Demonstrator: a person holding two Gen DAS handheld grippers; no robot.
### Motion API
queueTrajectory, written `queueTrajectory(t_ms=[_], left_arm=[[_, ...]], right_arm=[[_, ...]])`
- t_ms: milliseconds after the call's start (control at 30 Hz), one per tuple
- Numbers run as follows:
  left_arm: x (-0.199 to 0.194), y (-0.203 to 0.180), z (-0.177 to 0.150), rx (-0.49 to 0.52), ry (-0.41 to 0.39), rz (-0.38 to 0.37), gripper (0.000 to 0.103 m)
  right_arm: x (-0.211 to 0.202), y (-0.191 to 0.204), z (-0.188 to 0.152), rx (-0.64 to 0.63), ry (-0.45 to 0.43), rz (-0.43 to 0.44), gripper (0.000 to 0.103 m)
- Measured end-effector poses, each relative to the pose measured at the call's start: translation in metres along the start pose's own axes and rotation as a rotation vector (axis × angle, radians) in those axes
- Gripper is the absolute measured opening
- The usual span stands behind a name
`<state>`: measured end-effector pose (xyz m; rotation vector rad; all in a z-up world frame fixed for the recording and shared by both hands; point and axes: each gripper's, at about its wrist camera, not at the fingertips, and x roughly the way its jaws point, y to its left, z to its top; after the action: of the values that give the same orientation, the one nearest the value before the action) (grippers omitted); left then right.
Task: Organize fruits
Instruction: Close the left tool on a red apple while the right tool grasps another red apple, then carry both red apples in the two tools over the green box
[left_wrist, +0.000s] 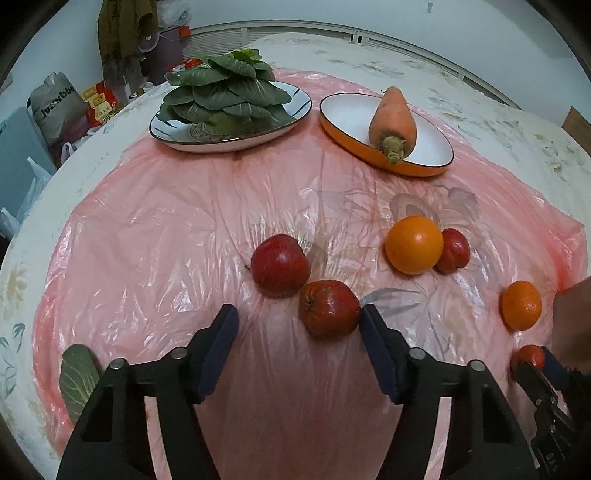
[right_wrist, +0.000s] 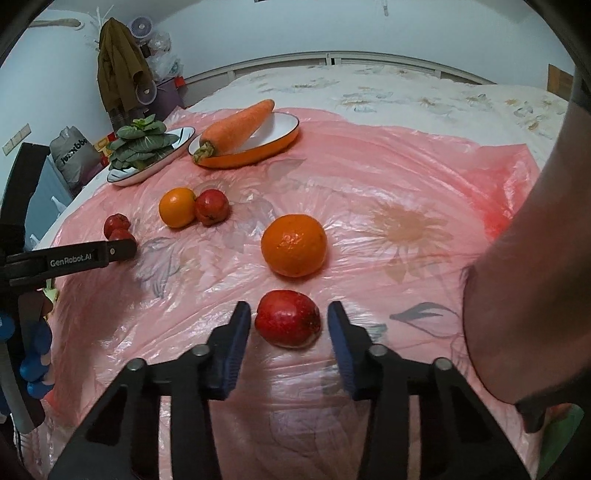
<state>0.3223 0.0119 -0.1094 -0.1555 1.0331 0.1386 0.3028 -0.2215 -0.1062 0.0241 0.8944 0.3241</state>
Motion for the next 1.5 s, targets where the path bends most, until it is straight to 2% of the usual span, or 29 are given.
queueTrajectory(t_ms=[167, 333, 600, 700, 900, 1000, 1067, 1133, 1200, 1333, 1367, 1400, 1500], left_arm=[[0.002, 0.010, 0.000, -0.029, 0.005, -0.040, 0.053], [-0.003, 0.016, -0.001, -0.040, 0.004, -0.099, 0.038], [-0.018, 0.030, -0.003, -0.061, -0.017, -0.177, 0.028], [-0.019, 0.036, -0.004, -0.071, -0.010, -0.199, 0.015], [-0.022, 0.045, -0.009, -0.080, -0.012, -0.252, 0.015], [-0.027, 0.042, -0.008, -0.061, -0.027, -0.243, 0.016], [-0.027, 0.039, -0.005, -0.056, -0.036, -0.232, 0.021], [-0.027, 0.035, -0.001, -0.046, -0.052, -0.205, 0.039], [-0.023, 0.029, 0.003, -0.025, -0.066, -0.155, 0.043], [-0.007, 0.020, 0.008, -0.003, -0.044, -0.088, 0.042], [-0.003, 0.019, 0.007, 0.002, -0.036, -0.085, 0.039], [0.001, 0.019, 0.006, 0.005, -0.028, -0.084, 0.032], [0.001, 0.019, 0.003, 0.030, -0.041, -0.082, 0.029]], right_arm=[[0.005, -0.003, -0.002, 0.008, 0.013, 0.020, 0.038], [0.006, -0.003, -0.002, 0.002, 0.023, 0.023, 0.037], [-0.003, -0.004, -0.001, 0.014, 0.017, 0.034, 0.036], [-0.008, -0.003, -0.001, 0.019, 0.011, 0.037, 0.036], [-0.011, 0.004, -0.004, 0.008, 0.019, 0.043, 0.036], [-0.008, 0.005, -0.005, 0.012, 0.021, 0.043, 0.036], [-0.007, 0.005, -0.005, 0.012, 0.020, 0.045, 0.036], [-0.007, 0.005, -0.005, 0.015, 0.021, 0.048, 0.036], [-0.005, 0.004, -0.006, 0.022, 0.022, 0.055, 0.036], [-0.001, 0.002, -0.006, 0.027, 0.021, 0.064, 0.036], [-0.001, 0.002, -0.006, 0.028, 0.021, 0.066, 0.036], [0.000, 0.001, -0.006, 0.028, 0.021, 0.067, 0.036], [-0.001, 0.000, -0.006, 0.030, 0.020, 0.073, 0.036]])
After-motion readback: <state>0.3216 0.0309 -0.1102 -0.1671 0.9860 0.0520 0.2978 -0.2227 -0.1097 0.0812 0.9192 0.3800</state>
